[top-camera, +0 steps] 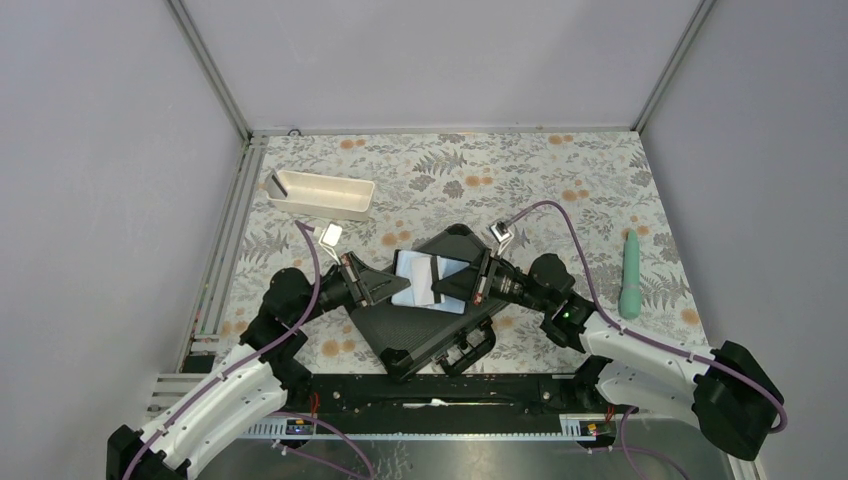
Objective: Put the credit cards into the card holder
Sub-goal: Insert the credit card into the card holder.
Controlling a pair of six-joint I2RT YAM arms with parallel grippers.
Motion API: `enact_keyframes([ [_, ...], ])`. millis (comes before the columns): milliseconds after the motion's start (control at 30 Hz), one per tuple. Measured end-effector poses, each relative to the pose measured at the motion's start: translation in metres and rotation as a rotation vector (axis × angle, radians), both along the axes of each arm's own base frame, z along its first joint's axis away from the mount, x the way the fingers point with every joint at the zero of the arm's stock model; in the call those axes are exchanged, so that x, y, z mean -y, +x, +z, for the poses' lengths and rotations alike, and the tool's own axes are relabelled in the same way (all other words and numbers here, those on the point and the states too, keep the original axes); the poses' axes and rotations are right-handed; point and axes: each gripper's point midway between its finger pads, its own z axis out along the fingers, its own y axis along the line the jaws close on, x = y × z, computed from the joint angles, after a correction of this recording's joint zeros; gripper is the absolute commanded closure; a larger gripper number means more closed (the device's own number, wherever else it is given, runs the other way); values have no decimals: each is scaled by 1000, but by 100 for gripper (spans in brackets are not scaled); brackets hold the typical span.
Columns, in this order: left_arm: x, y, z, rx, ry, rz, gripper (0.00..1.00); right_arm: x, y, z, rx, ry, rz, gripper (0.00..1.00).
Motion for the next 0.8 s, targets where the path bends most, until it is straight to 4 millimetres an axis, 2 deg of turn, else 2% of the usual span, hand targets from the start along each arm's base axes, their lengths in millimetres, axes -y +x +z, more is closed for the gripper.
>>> enact_keyframes([
  [600,-2,4,3,7,-30,31,98,-3,7,4,-44,48,-71,100],
  [800,-4,6,4,8,-32,44,93,-8,10,4,-56,55,-89,100],
])
